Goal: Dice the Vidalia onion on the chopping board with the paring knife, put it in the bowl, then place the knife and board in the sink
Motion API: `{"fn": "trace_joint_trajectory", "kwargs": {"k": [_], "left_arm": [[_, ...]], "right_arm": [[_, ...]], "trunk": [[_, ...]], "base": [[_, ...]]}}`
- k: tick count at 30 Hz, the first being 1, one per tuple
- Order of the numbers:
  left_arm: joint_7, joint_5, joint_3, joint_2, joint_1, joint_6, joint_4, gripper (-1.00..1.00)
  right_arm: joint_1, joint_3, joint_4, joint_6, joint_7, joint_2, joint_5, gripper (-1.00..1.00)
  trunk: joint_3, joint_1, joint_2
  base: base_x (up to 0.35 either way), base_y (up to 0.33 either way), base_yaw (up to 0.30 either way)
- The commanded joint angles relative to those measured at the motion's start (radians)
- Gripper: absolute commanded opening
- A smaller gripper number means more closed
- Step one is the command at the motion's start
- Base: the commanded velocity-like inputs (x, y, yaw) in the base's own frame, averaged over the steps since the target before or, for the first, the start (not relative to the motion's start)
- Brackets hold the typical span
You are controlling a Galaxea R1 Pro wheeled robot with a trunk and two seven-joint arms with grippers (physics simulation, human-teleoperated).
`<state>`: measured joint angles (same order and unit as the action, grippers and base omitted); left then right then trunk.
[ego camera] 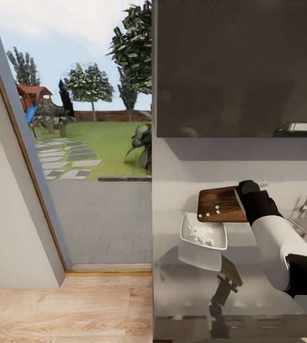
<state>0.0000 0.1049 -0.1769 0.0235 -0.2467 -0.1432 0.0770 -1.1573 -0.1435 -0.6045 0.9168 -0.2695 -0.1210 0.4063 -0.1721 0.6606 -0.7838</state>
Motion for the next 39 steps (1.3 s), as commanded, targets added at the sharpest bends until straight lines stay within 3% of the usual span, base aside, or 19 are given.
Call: {"fn": "trace_joint_trajectory", "kwargs": {"k": [1, 14, 25, 27, 29, 30, 32, 34, 36, 39], "left_arm": [[0.0, 0.01, -0.009, -0.001, -0.002, -0.007, 0.004, 1.0], [0.0, 0.01, -0.009, -0.001, -0.002, -0.007, 0.004, 1.0], [0.0, 0.01, -0.009, -0.001, -0.002, -0.007, 0.004, 1.0], [0.0, 0.01, -0.009, -0.001, -0.002, -0.007, 0.004, 1.0], [0.0, 0.01, -0.009, -0.001, -0.002, -0.007, 0.004, 1.0], [0.0, 0.01, -0.009, -0.001, -0.002, -0.007, 0.004, 1.0], [0.0, 0.01, -0.009, -0.001, -0.002, -0.007, 0.004, 1.0], [0.0, 0.01, -0.009, -0.001, -0.002, -0.007, 0.004, 1.0], [-0.001, 0.01, -0.009, -0.001, -0.002, -0.008, 0.004, 1.0], [-0.001, 0.01, -0.009, -0.001, -0.002, -0.008, 0.004, 1.0]], "right_arm": [[-0.001, 0.0, 0.004, 0.002, -0.016, 0.005, -0.004, -1.0], [-0.001, 0.028, 0.028, 0.002, -0.048, 0.015, -0.003, -1.0], [-0.001, 0.025, 0.029, 0.001, -0.022, 0.009, -0.007, -1.0], [-0.001, 0.02, 0.027, 0.0, 0.036, 0.004, -0.008, -1.0], [-0.001, 0.013, 0.026, -0.009, 0.148, -0.017, -0.007, -1.0], [-0.001, 0.008, 0.026, -0.024, 0.258, -0.049, -0.007, -1.0], [-0.001, 0.004, 0.026, -0.038, 0.411, -0.098, -0.006, -1.0], [-0.001, 0.002, 0.028, -0.044, 0.501, -0.125, -0.005, -1.0], [-0.001, 0.002, 0.035, -0.056, 0.566, -0.142, -0.006, -1.0], [-0.001, 0.002, 0.079, -0.11, 0.603, -0.146, -0.008, -1.0]], "trunk": [[0.0, 0.0, -0.001], [0.021, 0.0, -0.001], [0.034, 0.0, -0.001], [0.034, 0.0, -0.001], [0.035, 0.0, -0.001], [0.035, 0.0, -0.001], [0.035, 0.0, -0.001], [0.035, 0.0, -0.001], [0.035, 0.0, -0.001], [0.035, 0.0, -0.001]], "base": [[0.0, 0.0, 0.0], [0.0, 0.0, 0.0], [0.0, 0.0, 0.0], [0.0, 0.0, 0.0], [0.0, 0.0, 0.0], [0.0, 0.0, 0.0], [0.0, 0.0, 0.0], [0.0, 0.0, 0.0], [-0.056, 0.0, 0.0], [-0.19, -0.023, 0.0]]}}
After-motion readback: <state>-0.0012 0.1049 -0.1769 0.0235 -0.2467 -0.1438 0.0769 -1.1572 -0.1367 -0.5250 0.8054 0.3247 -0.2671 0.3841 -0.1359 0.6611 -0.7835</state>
